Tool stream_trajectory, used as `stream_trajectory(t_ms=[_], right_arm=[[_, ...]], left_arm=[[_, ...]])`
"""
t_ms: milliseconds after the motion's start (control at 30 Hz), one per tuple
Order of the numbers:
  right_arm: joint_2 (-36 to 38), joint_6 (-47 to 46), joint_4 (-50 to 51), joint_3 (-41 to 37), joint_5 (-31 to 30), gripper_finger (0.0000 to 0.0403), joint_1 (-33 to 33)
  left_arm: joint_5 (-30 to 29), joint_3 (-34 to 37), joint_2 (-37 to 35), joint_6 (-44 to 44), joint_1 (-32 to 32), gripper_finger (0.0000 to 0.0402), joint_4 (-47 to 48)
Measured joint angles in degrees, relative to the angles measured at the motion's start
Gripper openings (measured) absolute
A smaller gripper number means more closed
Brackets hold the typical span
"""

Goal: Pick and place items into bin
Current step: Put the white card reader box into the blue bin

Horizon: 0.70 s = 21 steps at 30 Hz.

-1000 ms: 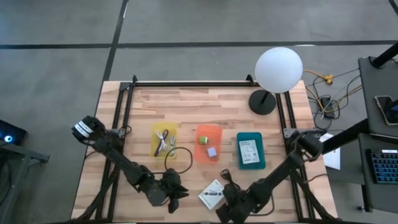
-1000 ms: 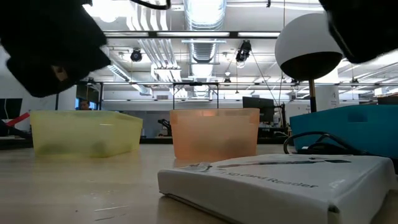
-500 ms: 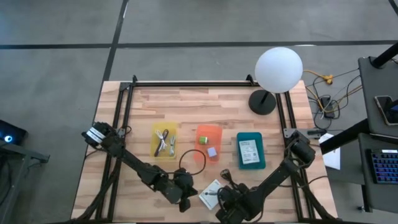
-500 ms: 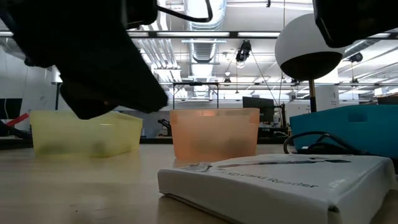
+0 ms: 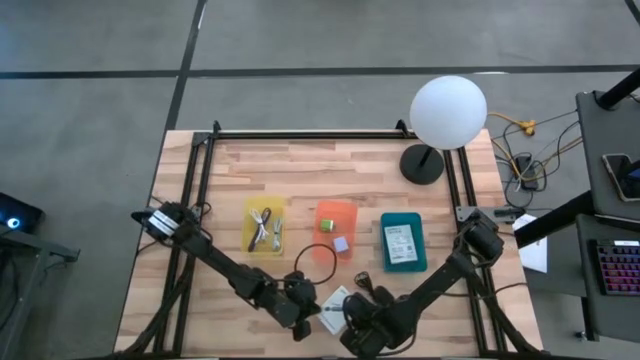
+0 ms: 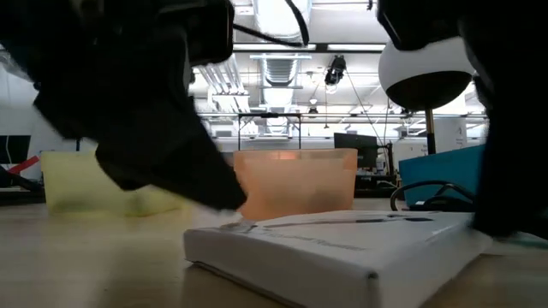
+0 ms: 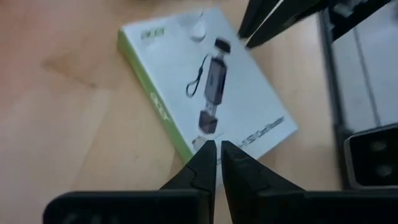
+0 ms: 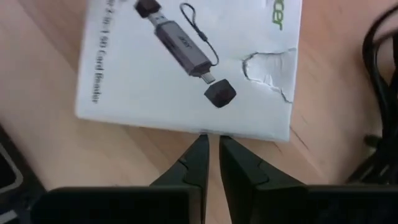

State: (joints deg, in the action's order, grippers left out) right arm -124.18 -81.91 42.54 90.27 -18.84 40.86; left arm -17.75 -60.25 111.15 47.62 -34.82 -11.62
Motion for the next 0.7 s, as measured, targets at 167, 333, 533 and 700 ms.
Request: stream_trajectory(t_ms=[167, 333, 533, 700], right_arm=[[0.0, 2.0, -0.04, 1.53, -2.74, 0.0029, -0.25], [0.0, 2.08, 0.0, 1.61, -2.81, 0.0029, -0.52], [0.29, 2.75, 0.66, 2.56, -1.52, 0.0029, -0.15], [0.79, 8.45, 1.18, 4.34, -0.4, 0.0035, 2.33]], left_arm=[[0.25, 0.04, 1.79, 0.07, -0.01, 0.0008, -0.27], [0.76, 0.04, 2.17, 0.07, -0.01, 0.0008, -0.4], [0.82, 0.02, 2.45, 1.34, -0.03, 0.0008, 0.48], [0.81, 0.54, 2.43, 1.64, -0.16, 0.0008, 0.83]])
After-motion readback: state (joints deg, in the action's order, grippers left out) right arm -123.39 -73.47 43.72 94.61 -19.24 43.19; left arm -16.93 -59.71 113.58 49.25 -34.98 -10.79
